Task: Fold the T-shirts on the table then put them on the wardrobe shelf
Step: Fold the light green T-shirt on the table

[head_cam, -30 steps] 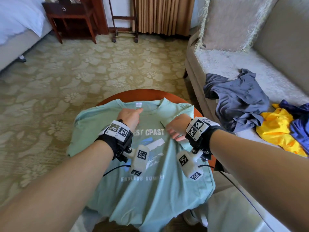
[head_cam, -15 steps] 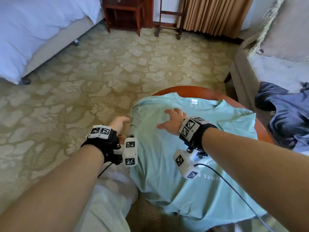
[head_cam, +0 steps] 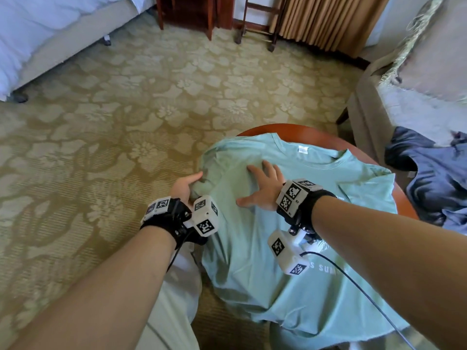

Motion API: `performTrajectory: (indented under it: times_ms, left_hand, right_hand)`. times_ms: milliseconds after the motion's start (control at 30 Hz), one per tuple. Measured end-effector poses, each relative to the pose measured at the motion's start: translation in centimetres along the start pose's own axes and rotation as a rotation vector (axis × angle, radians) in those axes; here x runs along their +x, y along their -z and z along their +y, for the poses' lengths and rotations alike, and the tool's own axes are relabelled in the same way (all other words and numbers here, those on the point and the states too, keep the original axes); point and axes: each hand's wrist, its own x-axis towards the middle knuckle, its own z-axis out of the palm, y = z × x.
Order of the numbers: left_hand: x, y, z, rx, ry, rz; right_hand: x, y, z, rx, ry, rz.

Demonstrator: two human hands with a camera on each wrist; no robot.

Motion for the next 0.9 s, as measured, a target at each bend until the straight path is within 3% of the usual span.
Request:
performTrajectory:
  times_ms: [267, 367, 467, 600, 700, 767, 833, 900]
  left_hand:
    - [-0.9, 0.9, 2.6, -0.103, -0.060, -0.021]
    - [-1.4, 0.5, 3.5, -0.060, -0.252, 0.103]
    - [-1.9, -0.4, 4.0, 0.123, -0.435, 0.190]
    - [-3.2, -3.1, 3.7, 0.450, -0.654, 0.088]
    - [-3.3, -5.8, 2.4, 0.629, -0.733, -0.026]
    - [-3.1, -7.4, 1.3, 0.860, -0.692, -0.099]
    - [-3.9, -8.6, 0.7, 1.118, -0.563, -0.182]
    - [-4.3, -9.2, 0.2, 1.125, -0.451, -0.218]
  right_hand:
    - [-0.2, 1.2, -0.2, 0.049, -0.053, -0.002]
    - [-0.2, 2.2, -0.6, 0.165, -0.111, 0.010]
    - [-0.5, 3.6, -0.5, 0.399, -0.238, 0.091]
    - [-1.6, 5.5, 1.5, 0.444, -0.351, 0.193]
    - [-2.4, 6.5, 4.0, 0.404, -0.395, 0.212]
    - [-3.1, 7.0, 6.1, 0.392, -0.430, 0.224]
    - [-3.5, 7.2, 8.4, 0.472, -0.511, 0.276]
    - [-4.4, 7.3, 10.4, 0.496, -0.544, 0.269]
